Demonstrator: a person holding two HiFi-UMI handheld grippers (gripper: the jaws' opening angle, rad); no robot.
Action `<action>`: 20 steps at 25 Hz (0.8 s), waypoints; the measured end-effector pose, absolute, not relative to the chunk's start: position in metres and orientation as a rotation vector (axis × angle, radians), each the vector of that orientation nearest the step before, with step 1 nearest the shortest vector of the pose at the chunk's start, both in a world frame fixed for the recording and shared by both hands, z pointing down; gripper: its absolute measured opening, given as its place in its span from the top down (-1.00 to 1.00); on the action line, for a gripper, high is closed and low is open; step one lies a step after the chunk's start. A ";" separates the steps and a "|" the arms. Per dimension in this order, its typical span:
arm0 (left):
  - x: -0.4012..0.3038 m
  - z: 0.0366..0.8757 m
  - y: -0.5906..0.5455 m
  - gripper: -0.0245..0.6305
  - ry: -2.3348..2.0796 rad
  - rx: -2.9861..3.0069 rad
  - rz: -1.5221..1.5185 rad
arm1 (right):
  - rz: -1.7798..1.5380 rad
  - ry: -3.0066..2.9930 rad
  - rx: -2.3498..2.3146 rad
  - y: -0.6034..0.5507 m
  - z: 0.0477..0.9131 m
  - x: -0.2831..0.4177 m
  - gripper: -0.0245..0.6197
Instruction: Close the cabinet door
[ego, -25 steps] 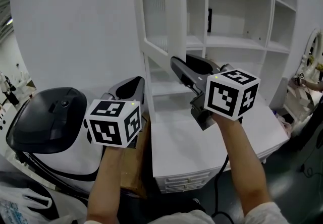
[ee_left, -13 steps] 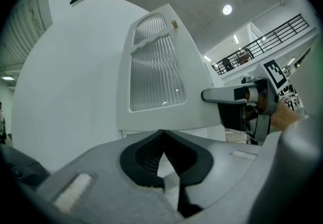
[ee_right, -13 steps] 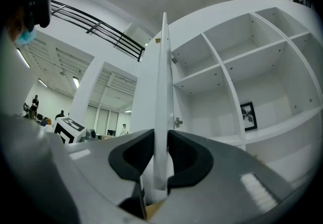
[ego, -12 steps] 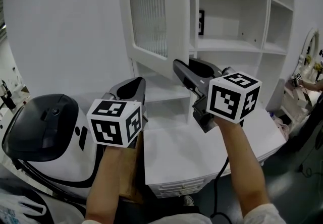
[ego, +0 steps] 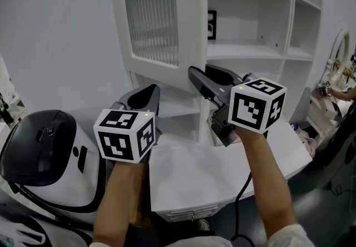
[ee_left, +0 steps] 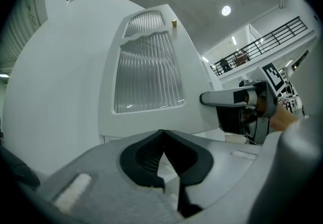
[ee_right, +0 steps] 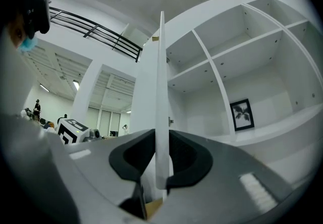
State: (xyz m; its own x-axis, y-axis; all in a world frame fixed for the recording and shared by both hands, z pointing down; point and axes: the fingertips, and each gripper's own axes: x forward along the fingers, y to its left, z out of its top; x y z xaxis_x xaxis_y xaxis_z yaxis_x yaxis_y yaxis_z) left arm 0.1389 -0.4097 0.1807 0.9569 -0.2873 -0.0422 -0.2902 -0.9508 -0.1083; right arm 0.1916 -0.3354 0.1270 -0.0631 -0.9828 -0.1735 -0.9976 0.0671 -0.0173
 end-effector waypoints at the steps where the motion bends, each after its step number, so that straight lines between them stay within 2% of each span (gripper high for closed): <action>1: 0.144 0.180 -0.410 0.95 0.447 -2.996 0.037 | 0.155 2.192 -2.045 -0.336 0.126 0.197 0.69; 20: 0.180 0.174 -0.417 0.95 0.483 -2.956 0.064 | 0.170 2.247 -1.965 -0.351 0.131 0.240 0.65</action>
State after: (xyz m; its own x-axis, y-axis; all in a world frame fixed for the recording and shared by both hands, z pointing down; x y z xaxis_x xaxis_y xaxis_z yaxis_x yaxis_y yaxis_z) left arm 0.1801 -0.4173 0.1745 0.9474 -0.3133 -0.0655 -0.3195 -0.9377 -0.1363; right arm 0.2399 -0.3514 0.1308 -0.1295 -0.9735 -0.1883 -0.9908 0.1345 -0.0143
